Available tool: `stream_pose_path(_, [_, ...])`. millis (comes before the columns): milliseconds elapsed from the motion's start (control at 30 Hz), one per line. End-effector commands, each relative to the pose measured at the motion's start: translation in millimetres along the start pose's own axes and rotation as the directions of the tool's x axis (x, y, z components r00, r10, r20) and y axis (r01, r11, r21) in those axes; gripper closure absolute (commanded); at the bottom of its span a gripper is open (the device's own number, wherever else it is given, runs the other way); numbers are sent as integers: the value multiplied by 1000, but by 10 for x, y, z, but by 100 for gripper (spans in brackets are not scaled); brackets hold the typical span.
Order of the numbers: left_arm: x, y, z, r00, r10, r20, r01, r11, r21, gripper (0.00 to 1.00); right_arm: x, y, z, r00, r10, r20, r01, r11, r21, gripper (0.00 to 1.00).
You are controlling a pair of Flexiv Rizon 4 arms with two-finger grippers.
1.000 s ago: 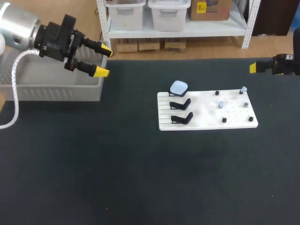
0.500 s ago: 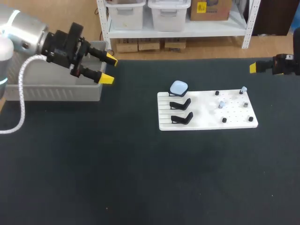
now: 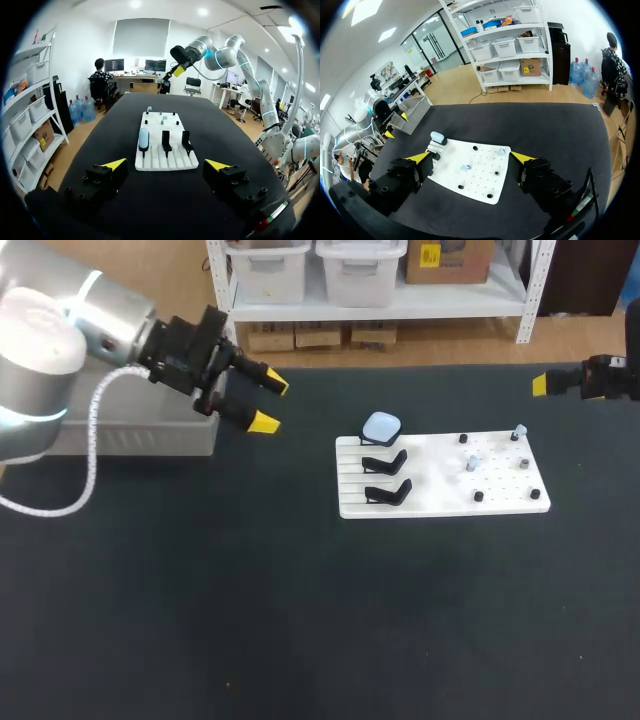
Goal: Pick up each earbud case from the left stands, insert the matching earbuds, close the lid, and place the case in the box.
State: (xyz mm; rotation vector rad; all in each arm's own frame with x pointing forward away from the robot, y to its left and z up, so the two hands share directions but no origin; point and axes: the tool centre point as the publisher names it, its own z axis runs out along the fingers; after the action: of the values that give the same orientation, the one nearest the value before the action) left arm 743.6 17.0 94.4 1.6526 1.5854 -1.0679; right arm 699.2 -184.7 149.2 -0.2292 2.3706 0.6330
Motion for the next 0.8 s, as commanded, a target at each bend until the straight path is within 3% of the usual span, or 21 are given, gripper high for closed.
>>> stream_pose_path(33, [13, 164, 159, 1000, 18, 14, -19, 998, 60, 0, -1, 0, -3, 1000, 0, -1, 0, 1000, 0, 0])
stream_pose_path(433, [-15, 287, 539, 999, 31, 37, -34, 995, 98, 0, -1, 0, -3, 1000, 0, -1, 0, 1000, 0, 0])
stream_pose_path(800, [-58, 262, 697, 999, 28, 42, -31, 997, 67, 0, -1, 0, -3, 1000, 0, -1, 0, 1000, 0, 0])
